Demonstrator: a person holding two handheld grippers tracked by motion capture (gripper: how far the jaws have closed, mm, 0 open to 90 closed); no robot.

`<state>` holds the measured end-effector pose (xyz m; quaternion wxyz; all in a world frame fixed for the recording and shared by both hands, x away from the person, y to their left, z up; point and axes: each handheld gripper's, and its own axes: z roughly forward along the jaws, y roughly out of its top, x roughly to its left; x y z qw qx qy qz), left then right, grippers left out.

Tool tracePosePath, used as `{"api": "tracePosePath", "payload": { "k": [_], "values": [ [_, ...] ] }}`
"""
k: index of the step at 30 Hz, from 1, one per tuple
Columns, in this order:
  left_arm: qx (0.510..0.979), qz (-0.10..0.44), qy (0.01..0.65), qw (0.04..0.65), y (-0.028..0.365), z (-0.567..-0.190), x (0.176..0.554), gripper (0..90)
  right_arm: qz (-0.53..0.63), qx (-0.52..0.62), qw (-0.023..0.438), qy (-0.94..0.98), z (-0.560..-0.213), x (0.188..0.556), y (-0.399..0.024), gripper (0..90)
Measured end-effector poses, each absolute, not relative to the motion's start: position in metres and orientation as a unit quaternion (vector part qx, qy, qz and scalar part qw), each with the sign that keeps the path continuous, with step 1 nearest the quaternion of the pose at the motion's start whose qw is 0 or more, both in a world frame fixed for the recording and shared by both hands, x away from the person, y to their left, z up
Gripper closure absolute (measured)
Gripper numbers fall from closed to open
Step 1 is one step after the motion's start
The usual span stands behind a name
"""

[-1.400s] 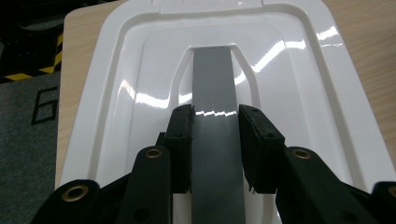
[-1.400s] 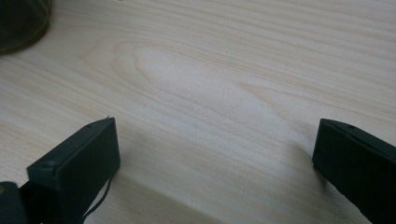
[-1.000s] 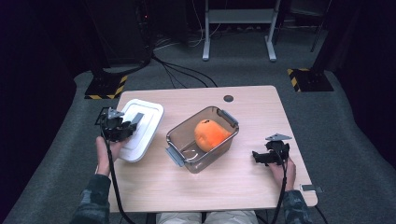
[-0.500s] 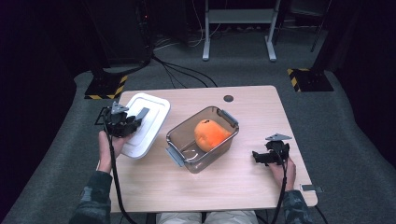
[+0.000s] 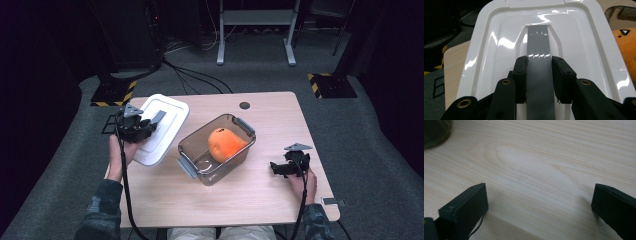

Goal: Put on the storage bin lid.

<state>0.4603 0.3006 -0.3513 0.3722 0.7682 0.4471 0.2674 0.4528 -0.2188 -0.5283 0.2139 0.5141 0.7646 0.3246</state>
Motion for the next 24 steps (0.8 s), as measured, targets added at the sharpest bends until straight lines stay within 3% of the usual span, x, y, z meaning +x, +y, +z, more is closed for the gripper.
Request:
{"api": "tracePosePath", "payload": {
  "k": [24],
  "values": [
    [0.804, 0.243, 0.390, 0.377, 0.246, -0.339, 0.465, 66.2, 0.325, 0.511, 0.216, 0.766, -0.528, 0.453, -0.219, 0.0]
  ]
}}
